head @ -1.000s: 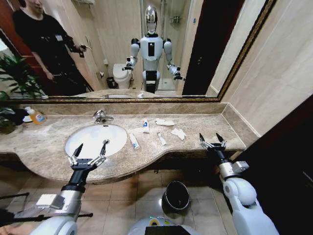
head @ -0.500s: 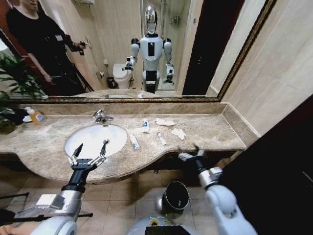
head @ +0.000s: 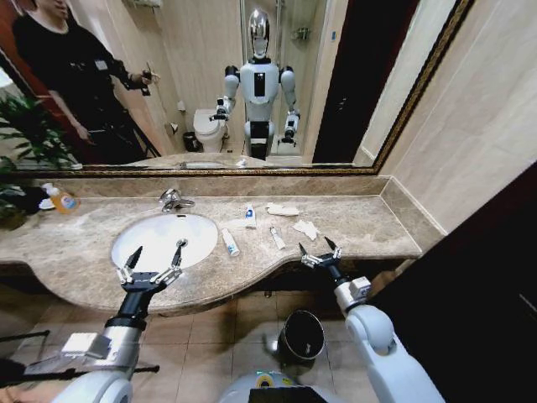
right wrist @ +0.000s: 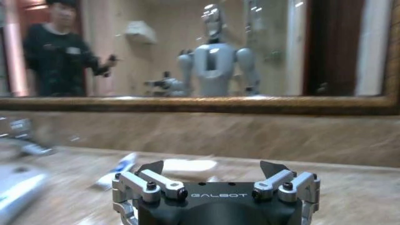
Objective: Pick up the trash from the sink and place it in the trash bin.
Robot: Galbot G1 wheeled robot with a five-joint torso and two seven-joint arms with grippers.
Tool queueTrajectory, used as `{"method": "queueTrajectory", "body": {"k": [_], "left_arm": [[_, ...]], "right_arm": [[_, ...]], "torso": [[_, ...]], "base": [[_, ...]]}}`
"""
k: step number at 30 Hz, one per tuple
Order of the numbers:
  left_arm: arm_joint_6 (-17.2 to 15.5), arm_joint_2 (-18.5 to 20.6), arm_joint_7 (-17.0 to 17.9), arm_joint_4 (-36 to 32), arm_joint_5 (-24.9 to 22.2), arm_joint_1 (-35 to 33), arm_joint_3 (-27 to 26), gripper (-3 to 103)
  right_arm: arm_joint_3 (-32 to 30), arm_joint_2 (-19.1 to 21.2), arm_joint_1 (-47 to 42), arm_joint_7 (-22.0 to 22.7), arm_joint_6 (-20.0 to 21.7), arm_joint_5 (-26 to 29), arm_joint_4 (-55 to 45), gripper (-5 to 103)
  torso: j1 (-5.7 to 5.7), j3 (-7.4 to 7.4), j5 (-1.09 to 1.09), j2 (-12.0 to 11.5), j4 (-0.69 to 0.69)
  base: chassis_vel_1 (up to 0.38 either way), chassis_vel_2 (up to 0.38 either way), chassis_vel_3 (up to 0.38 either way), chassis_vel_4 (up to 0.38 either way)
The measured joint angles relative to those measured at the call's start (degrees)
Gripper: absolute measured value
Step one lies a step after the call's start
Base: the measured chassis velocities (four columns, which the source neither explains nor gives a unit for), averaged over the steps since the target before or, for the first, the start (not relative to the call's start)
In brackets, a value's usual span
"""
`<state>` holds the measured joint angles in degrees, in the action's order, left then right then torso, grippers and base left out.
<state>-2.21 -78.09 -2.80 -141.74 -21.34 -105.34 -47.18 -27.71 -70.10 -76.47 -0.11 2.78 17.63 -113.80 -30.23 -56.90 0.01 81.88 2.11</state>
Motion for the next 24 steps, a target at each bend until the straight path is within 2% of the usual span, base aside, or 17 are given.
{"method": "queueTrajectory", "body": {"k": [2, 3, 5, 6, 7, 10, 11, 13, 15, 16, 19, 20, 21, 24], "left_arm": [[0.0, 0.0, 0.0, 0.0, 0.0, 0.0, 0.0, 100], [0.0, 0.0, 0.0, 0.0, 0.0, 0.0, 0.0, 100], [0.0, 0.0, 0.0, 0.0, 0.0, 0.0, 0.0, 100], [0.0, 0.0, 0.0, 0.0, 0.0, 0.0, 0.0, 100], [0.0, 0.0, 0.0, 0.0, 0.0, 0.0, 0.0, 100], [0.0, 0.0, 0.0, 0.0, 0.0, 0.0, 0.0, 100], [0.0, 0.0, 0.0, 0.0, 0.0, 0.0, 0.0, 100], [0.0, 0.0, 0.0, 0.0, 0.0, 0.0, 0.0, 100], [0.0, 0.0, 0.0, 0.0, 0.0, 0.0, 0.0, 100], [0.0, 0.0, 0.0, 0.0, 0.0, 0.0, 0.0, 100], [0.0, 0.0, 0.0, 0.0, 0.0, 0.0, 0.0, 100], [0.0, 0.0, 0.0, 0.0, 0.0, 0.0, 0.0, 100], [0.0, 0.0, 0.0, 0.0, 0.0, 0.0, 0.0, 100], [0.0, 0.0, 0.0, 0.0, 0.0, 0.0, 0.0, 100]], "right_arm": [[-0.4, 1.2, 2.5, 4.8, 2.0, 1.1, 0.4, 100], [-0.4, 1.2, 2.5, 4.8, 2.0, 1.1, 0.4, 100], [-1.2, 3.0, 3.6, 6.8, 6.1, 2.6, -0.4, 100], [-1.7, 4.5, 3.7, 6.0, 8.0, 4.3, -1.1, 100], [-1.7, 4.5, 3.7, 6.0, 8.0, 4.3, -1.1, 100], [-1.9, 9.8, 4.1, 1.4, 10.6, 8.7, -1.4, 100], [-1.9, 9.8, 4.1, 1.4, 10.6, 8.7, -1.4, 100], [-0.9, 12.0, 5.8, 0.2, 13.1, 11.5, -1.4, 100], [1.4, 13.2, 10.0, 1.8, 16.9, 14.5, -0.4, 100], [1.4, 13.2, 10.0, 1.8, 16.9, 14.5, -0.4, 100], [3.7, 13.4, 15.2, 3.2, 21.7, 14.6, 2.5, 100], [4.5, 13.8, 16.8, 3.4, 24.5, 15.2, 3.5, 100], [4.5, 13.8, 16.8, 3.4, 24.5, 15.2, 3.5, 100], [6.2, 15.0, 19.1, 3.9, 30.6, 18.3, 4.2, 100]], "torso": [[-0.01, 0.00, 0.01, 0.0, 0.01], [-0.01, 0.00, 0.01, 0.0, 0.01], [-0.01, -0.01, 0.01, 0.0, 0.00], [-0.01, 0.00, 0.00, 0.0, 0.00], [-0.01, 0.00, 0.00, 0.0, 0.00], [0.00, 0.00, 0.01, 0.0, -0.01], [0.00, 0.00, 0.01, 0.0, -0.01], [0.00, 0.00, 0.00, 0.0, -0.02], [0.00, 0.00, -0.01, 0.0, -0.01], [0.00, 0.00, -0.01, 0.0, -0.01], [0.00, -0.01, 0.01, 0.0, 0.02], [-0.01, -0.01, 0.00, 0.0, 0.02], [-0.01, -0.01, 0.00, 0.0, 0.02], [-0.01, -0.01, -0.01, 0.0, 0.00]], "base": [[0.000, 0.000, 0.000, 0.000], [0.000, 0.000, 0.000, 0.000], [0.000, 0.000, 0.000, 0.000], [0.000, 0.000, 0.000, 0.000], [0.000, 0.000, 0.000, 0.000], [0.000, 0.000, 0.000, 0.000], [0.000, 0.000, 0.000, 0.000], [0.000, 0.000, 0.000, 0.000], [0.000, 0.000, 0.000, 0.000], [0.000, 0.000, 0.000, 0.000], [0.000, 0.000, 0.000, 0.000], [0.000, 0.000, 0.000, 0.000], [0.000, 0.000, 0.000, 0.000], [0.000, 0.000, 0.000, 0.000]]}}
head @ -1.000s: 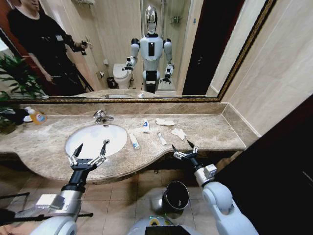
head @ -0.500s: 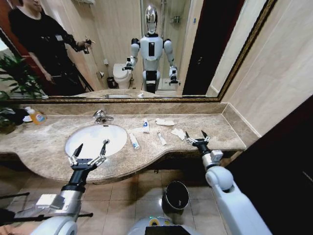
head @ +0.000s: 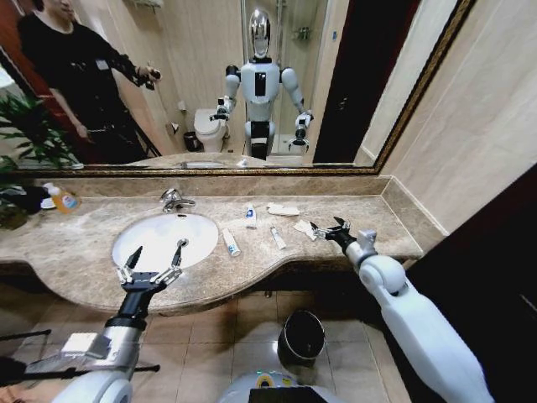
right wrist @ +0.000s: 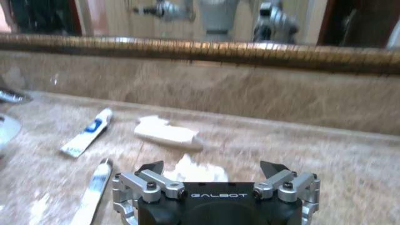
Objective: Pick up the trash from the sink and place it in the trash bin.
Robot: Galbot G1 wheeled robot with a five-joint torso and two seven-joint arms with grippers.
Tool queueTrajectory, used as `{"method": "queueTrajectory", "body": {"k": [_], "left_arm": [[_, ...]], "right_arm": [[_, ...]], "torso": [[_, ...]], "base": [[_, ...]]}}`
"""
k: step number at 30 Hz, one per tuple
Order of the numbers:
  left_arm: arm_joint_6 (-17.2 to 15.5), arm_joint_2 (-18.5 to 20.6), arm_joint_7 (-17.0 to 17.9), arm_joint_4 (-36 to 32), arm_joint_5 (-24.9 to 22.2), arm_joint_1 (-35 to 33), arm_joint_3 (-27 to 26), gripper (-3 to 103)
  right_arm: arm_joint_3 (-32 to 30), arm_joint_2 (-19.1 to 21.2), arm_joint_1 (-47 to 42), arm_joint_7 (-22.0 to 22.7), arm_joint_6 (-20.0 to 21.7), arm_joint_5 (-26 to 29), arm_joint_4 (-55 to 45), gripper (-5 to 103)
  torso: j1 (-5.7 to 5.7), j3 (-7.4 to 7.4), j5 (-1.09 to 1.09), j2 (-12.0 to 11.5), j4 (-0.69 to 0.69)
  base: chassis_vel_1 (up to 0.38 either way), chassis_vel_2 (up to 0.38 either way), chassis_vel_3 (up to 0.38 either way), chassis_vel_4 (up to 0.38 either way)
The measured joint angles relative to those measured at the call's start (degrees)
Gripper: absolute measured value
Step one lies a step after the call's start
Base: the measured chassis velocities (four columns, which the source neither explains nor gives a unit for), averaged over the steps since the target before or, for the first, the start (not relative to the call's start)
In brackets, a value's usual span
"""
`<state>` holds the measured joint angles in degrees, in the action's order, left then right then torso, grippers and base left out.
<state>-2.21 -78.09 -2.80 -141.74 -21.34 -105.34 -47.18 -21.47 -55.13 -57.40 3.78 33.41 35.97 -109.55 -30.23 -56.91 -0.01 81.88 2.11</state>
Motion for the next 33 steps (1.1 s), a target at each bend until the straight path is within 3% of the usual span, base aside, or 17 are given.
{"method": "queueTrajectory", "body": {"k": [8, 15, 19, 26, 30, 32, 33], "left_arm": [[0.0, 0.0, 0.0, 0.0, 0.0, 0.0, 0.0, 100], [0.0, 0.0, 0.0, 0.0, 0.0, 0.0, 0.0, 100], [0.0, 0.0, 0.0, 0.0, 0.0, 0.0, 0.0, 100], [0.0, 0.0, 0.0, 0.0, 0.0, 0.0, 0.0, 100], [0.0, 0.0, 0.0, 0.0, 0.0, 0.0, 0.0, 100], [0.0, 0.0, 0.0, 0.0, 0.0, 0.0, 0.0, 100], [0.0, 0.0, 0.0, 0.0, 0.0, 0.0, 0.0, 100]], "right_arm": [[5.4, -2.3, 3.2, 2.9, 1.3, 3.1, 2.9, 100], [10.4, -5.9, 8.2, 3.4, -3.8, -4.1, 10.7, 100], [10.9, -6.3, 9.4, 3.5, -4.1, -5.1, 12.4, 101], [10.7, -5.7, 9.3, 3.4, -1.5, -4.5, 12.6, 86], [10.5, -5.4, 9.4, 3.1, -1.5, -4.5, 13.1, 65], [10.5, -5.5, 9.5, 3.1, -1.6, -4.5, 13.2, 65], [10.5, -5.6, 9.6, 3.1, -2.1, -4.6, 13.6, 59]], "torso": [[0.01, 0.01, 0.00, 0.0, 0.00], [0.01, 0.00, 0.00, 0.0, 0.00], [0.00, 0.00, 0.00, 0.0, 0.00], [0.01, 0.00, 0.01, 0.0, 0.00], [0.01, 0.00, 0.01, 0.0, 0.00], [0.01, 0.01, 0.01, 0.0, 0.00], [0.01, 0.01, 0.01, 0.0, 0.00]], "base": [[0.000, 0.000, 0.000, 0.000], [0.000, 0.000, 0.000, 0.000], [0.000, 0.000, 0.000, 0.000], [0.000, 0.000, 0.000, 0.000], [0.000, 0.000, 0.000, 0.000], [0.000, 0.000, 0.000, 0.000], [0.000, 0.000, 0.000, 0.000]]}}
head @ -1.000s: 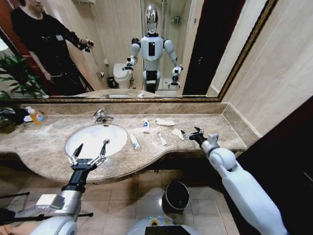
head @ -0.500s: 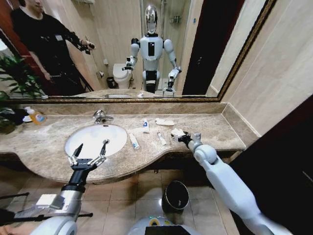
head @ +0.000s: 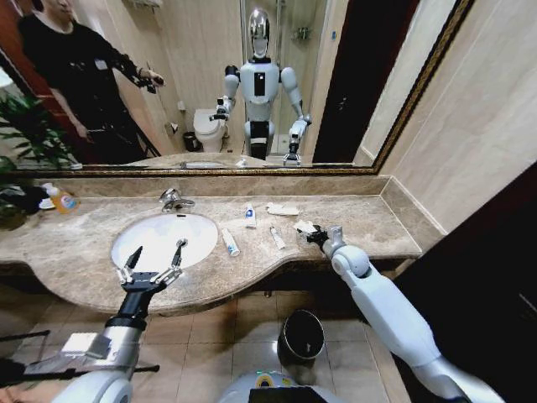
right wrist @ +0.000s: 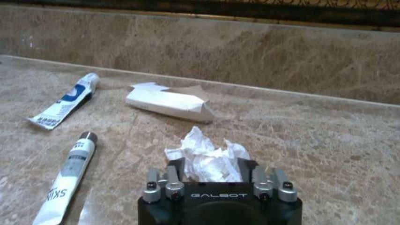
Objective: Pick up the trash from the sink and place it in the trash bin.
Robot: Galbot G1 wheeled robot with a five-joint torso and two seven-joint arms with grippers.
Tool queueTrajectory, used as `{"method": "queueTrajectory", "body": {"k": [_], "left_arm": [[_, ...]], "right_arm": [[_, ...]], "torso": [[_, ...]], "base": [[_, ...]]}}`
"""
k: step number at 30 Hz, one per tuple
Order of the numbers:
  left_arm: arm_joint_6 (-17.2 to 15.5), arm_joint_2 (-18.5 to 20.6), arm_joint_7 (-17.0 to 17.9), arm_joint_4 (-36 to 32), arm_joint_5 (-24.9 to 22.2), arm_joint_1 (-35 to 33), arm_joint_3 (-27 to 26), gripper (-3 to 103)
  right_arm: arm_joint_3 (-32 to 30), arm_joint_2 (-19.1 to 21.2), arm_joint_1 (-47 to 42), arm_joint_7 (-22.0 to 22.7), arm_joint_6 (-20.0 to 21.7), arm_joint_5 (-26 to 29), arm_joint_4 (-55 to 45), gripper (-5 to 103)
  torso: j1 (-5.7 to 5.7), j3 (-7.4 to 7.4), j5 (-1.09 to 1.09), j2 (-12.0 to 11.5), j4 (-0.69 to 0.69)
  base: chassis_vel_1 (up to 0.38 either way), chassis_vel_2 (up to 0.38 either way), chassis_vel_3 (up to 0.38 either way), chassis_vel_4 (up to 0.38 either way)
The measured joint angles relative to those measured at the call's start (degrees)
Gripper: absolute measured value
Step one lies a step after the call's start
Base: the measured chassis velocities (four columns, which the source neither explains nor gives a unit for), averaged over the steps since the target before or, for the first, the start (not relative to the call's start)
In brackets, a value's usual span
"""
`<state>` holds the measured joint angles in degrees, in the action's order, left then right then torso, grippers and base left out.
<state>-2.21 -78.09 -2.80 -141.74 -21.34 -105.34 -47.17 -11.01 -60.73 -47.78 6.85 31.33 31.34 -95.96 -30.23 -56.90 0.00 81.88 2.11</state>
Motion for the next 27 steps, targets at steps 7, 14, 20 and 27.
{"method": "queueTrajectory", "body": {"k": [7, 14, 20, 27], "left_arm": [[0.0, 0.0, 0.0, 0.0, 0.0, 0.0, 0.0, 100], [0.0, 0.0, 0.0, 0.0, 0.0, 0.0, 0.0, 100], [0.0, 0.0, 0.0, 0.0, 0.0, 0.0, 0.0, 100], [0.0, 0.0, 0.0, 0.0, 0.0, 0.0, 0.0, 100]], "right_arm": [[-0.1, 0.1, -0.1, -0.5, -1.1, -0.6, 0.4, 37], [-0.7, 0.8, -1.8, -1.9, -2.3, -1.3, -0.1, 10], [-4.6, 2.6, -6.8, -2.1, -3.9, 2.1, -7.7, 0], [-13.4, 7.4, -16.3, -2.3, -3.8, 7.0, -21.6, 0]], "torso": [[0.00, 0.00, 0.00, 0.0, 0.00], [0.00, 0.00, -0.01, 0.0, 0.00], [0.00, 0.00, 0.00, 0.0, 0.00], [0.00, 0.01, -0.03, 0.0, -0.01]], "base": [[0.000, 0.000, 0.000, 0.000], [0.000, 0.000, 0.000, 0.000], [0.000, 0.000, 0.000, 0.000], [0.000, 0.000, 0.000, 0.000]]}}
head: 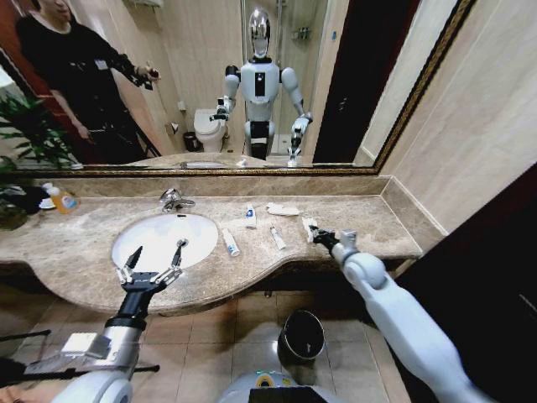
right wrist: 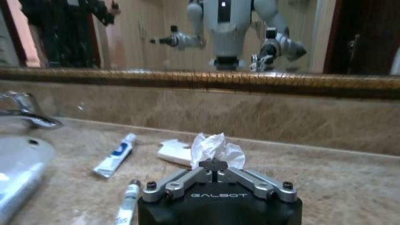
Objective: Pick up the trash from the sink and place it in the trash bin.
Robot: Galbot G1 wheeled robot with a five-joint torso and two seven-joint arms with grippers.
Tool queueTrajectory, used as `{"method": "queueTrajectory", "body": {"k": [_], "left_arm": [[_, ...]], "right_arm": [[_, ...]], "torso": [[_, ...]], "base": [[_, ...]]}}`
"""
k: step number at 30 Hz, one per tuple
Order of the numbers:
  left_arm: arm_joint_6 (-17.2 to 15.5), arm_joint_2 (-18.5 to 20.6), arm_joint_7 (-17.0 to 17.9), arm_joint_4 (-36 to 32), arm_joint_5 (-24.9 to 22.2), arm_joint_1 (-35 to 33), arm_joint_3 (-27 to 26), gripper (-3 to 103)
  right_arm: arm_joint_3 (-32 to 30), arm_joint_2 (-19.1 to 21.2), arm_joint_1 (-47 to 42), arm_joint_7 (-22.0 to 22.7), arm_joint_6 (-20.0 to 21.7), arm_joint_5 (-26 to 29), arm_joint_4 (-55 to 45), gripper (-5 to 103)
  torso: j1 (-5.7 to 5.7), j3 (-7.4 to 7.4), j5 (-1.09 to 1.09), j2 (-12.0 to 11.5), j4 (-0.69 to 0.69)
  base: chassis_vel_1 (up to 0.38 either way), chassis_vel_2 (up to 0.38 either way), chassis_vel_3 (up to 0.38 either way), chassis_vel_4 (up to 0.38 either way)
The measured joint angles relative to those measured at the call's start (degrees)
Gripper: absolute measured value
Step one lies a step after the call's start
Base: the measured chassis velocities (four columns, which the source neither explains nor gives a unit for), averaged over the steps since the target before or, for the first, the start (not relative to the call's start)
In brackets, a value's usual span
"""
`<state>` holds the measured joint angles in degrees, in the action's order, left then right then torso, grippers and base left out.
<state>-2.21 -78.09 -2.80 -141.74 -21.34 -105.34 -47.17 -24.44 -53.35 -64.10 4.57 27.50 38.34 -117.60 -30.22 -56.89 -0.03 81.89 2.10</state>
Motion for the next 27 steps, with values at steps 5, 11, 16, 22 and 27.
{"method": "queueTrajectory", "body": {"k": [5, 11, 16, 22, 27], "left_arm": [[0.0, 0.0, 0.0, 0.0, 0.0, 0.0, 0.0, 100], [0.0, 0.0, 0.0, 0.0, 0.0, 0.0, 0.0, 100], [0.0, 0.0, 0.0, 0.0, 0.0, 0.0, 0.0, 100], [0.0, 0.0, 0.0, 0.0, 0.0, 0.0, 0.0, 100], [0.0, 0.0, 0.0, 0.0, 0.0, 0.0, 0.0, 100]], "right_arm": [[-10.5, 0.2, -16.3, -2.5, 0.8, 0.6, -8.3, 0], [-15.7, -5.1, -33.2, -8.7, -0.9, -6.8, -6.6, 0], [-13.4, -11.2, -37.0, -15.3, -4.4, -15.7, 3.8, 0], [-8.8, -17.9, -31.8, -16.3, -12.2, -26.9, 18.8, 0], [-7.0, -23.0, -25.3, -17.9, -21.3, -36.6, 33.1, 0]], "torso": [[0.00, 0.00, 0.02, 0.0, 0.01], [0.01, 0.00, 0.01, 0.0, -0.01], [0.01, 0.00, 0.03, 0.0, -0.01], [0.00, -0.01, 0.04, 0.0, 0.01], [0.00, -0.01, 0.03, 0.0, 0.00]], "base": [[0.000, 0.000, 0.000, 0.000], [0.000, 0.000, 0.000, 0.000], [0.000, 0.000, 0.000, 0.000], [0.000, 0.000, 0.000, 0.000], [0.000, 0.000, 0.000, 0.000]]}}
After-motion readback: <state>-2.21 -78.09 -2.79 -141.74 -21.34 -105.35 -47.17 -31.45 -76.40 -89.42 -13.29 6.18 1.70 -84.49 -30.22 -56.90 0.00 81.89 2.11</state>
